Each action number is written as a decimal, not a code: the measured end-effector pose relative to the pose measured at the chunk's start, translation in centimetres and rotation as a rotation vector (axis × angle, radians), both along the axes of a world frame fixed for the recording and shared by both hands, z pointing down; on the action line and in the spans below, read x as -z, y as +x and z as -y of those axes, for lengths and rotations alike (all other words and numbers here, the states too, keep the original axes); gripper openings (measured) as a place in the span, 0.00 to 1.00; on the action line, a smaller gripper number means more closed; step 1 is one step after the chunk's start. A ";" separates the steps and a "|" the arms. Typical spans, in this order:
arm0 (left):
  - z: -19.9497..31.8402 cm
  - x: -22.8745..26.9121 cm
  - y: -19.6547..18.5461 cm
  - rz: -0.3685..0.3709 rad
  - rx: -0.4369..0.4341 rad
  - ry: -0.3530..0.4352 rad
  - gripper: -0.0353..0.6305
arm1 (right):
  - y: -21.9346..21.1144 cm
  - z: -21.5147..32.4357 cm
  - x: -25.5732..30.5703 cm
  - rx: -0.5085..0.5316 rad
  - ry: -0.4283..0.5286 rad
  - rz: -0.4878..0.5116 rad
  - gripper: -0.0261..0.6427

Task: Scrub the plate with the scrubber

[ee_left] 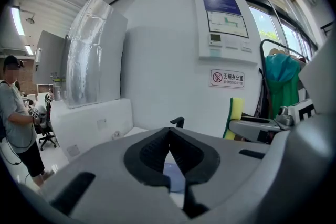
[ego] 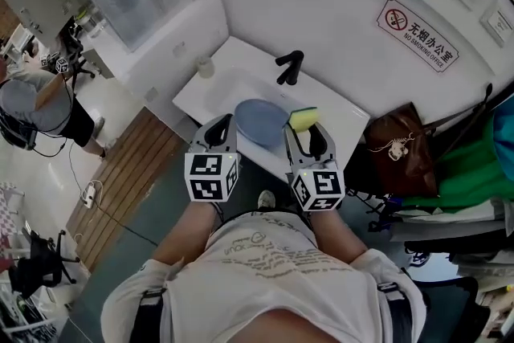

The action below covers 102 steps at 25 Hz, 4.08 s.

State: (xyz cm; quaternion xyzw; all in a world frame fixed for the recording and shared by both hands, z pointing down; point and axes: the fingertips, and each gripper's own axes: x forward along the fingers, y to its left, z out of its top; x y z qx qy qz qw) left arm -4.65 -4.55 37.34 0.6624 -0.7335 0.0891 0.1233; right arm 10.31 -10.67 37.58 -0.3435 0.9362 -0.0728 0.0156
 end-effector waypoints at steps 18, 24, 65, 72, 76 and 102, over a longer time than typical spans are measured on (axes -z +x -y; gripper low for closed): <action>5.1 -6.5 -2.3 -0.048 -0.053 -0.194 0.09 | -0.3 3.8 -2.9 -0.022 -0.065 -0.057 0.36; 7.8 -8.6 -4.3 -0.049 -0.116 -0.250 0.09 | -0.6 5.4 -3.8 -0.107 -0.102 -0.061 0.36; 18.2 -36.3 -10.6 -0.264 -0.492 -1.157 0.27 | -0.2 5.0 -9.9 -0.568 -0.271 -0.199 0.36; 18.0 -37.6 -10.2 -0.365 -0.453 -1.204 0.24 | 0.8 4.5 -10.0 -0.598 -0.274 -0.201 0.36; 17.6 -37.7 -9.7 -0.368 -0.477 -1.222 0.12 | 1.1 4.3 -9.9 -0.606 -0.273 -0.205 0.36; 16.5 -31.3 -9.2 -0.511 -0.502 -0.934 0.11 | -5.8 3.9 -17.2 -0.331 -0.542 -0.397 0.36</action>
